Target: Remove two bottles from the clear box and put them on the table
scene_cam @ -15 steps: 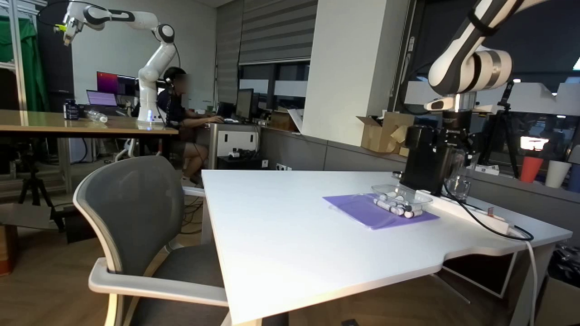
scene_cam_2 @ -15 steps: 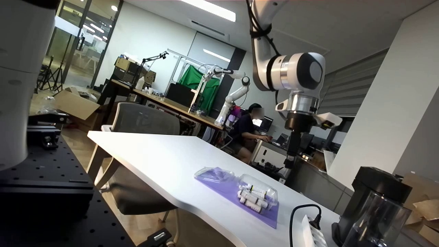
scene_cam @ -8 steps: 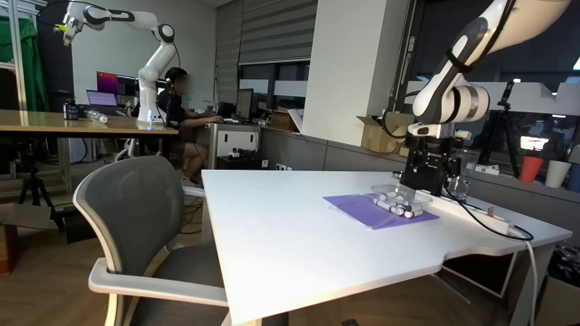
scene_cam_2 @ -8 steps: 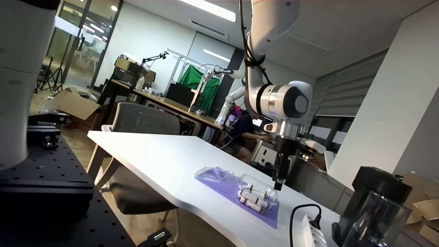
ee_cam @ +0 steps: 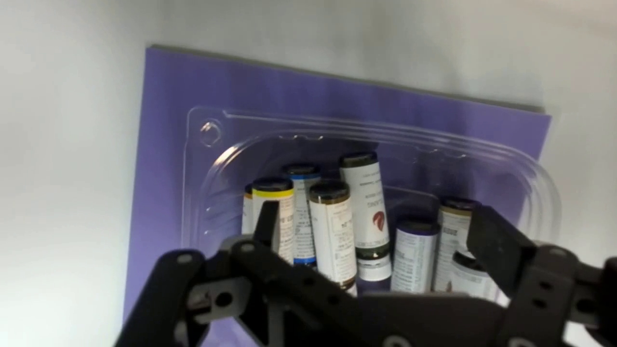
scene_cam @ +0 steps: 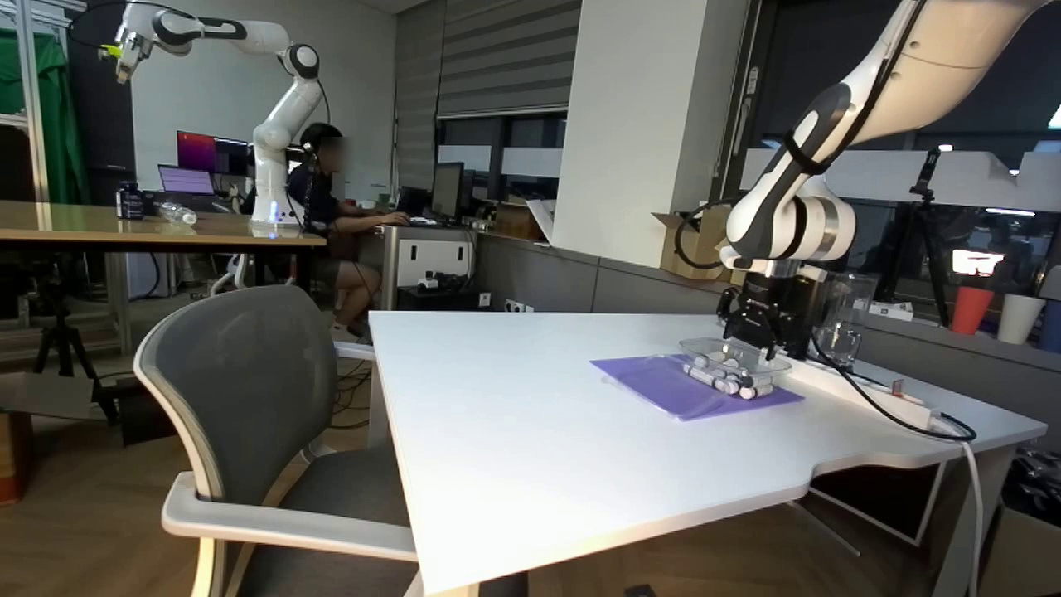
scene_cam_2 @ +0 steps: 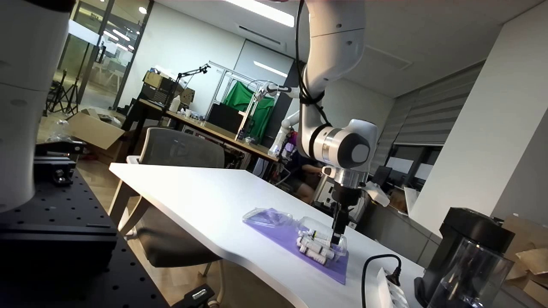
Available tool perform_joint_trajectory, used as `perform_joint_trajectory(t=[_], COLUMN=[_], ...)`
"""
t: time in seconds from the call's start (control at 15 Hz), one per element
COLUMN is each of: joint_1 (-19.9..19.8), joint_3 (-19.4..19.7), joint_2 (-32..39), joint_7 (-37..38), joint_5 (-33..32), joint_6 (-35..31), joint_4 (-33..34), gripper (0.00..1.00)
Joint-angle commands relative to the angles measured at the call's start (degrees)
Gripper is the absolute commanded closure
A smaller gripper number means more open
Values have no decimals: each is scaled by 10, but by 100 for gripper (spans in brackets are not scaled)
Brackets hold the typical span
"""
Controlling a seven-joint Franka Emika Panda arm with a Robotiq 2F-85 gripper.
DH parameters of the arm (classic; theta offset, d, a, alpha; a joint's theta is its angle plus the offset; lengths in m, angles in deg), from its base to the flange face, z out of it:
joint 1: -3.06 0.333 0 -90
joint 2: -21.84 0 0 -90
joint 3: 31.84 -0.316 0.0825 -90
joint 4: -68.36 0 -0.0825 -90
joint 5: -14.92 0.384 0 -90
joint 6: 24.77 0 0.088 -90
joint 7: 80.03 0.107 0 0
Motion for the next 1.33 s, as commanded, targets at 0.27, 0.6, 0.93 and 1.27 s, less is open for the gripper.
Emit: perform_joint_trajectory(t=[0.27,0.6,0.93,1.27], joint_1=[-8,-4,-1,3], joint_3=[-30,-35,-32,-29], joint_2=[30,46,64,70], joint_7=[-8,-7,-6,-3], joint_5=[8,6,4,7], joint_6=[-36,-28,-3,23], joint_4=[20,28,47,65], gripper=[0,0,27,59])
